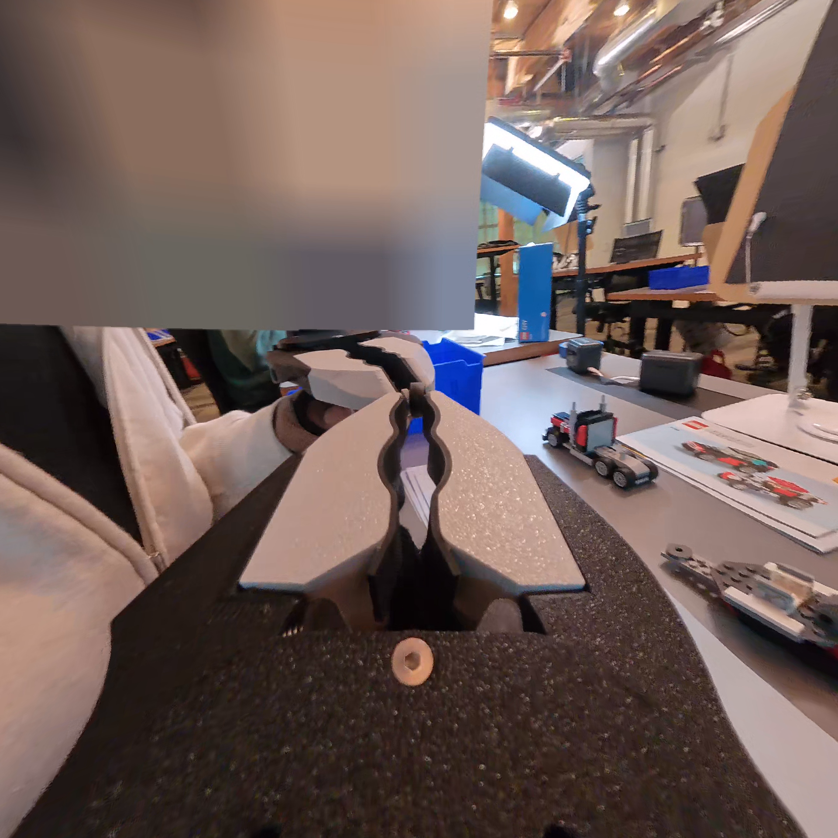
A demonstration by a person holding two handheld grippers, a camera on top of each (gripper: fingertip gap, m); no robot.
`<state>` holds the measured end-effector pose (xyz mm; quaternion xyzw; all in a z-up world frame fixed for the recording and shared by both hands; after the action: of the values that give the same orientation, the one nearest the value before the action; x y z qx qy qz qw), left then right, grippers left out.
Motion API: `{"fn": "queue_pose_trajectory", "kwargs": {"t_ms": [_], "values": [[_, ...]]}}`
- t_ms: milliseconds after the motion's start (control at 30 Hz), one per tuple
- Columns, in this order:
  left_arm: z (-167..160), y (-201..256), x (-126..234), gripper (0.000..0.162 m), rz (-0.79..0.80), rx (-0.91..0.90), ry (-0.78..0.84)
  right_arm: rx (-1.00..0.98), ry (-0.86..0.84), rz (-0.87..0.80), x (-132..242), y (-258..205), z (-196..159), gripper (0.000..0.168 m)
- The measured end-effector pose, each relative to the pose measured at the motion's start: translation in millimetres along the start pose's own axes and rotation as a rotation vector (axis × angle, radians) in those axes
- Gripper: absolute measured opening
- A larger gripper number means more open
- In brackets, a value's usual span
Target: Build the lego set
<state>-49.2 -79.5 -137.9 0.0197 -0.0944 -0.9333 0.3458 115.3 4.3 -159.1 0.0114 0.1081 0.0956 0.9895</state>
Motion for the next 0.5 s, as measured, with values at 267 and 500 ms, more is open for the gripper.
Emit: {"fn": "queue_pose_trajectory", "kwargs": {"t_ms": [267,500], "values": [[-4,8,1,0.005,0.115,-0.106,0.015,-0.087,0.033,-0.100,-1,-9,-7,0.005],[-10,-11,13,0.005,-0.228,0.131,0.060,-0.251,0.063,-0.002,-7,-16,-10,0.005]]}}
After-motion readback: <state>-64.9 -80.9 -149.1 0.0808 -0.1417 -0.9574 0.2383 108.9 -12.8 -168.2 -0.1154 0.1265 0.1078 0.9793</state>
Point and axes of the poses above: each gripper's, where its closed fingertips meet, x back along the fingers, z out of its top, y = z × x across the jaws, the point moved 10 cm from there along x, back along the fingers, and after that the axes turned 10 degrees about x, right-handed, at the moved point
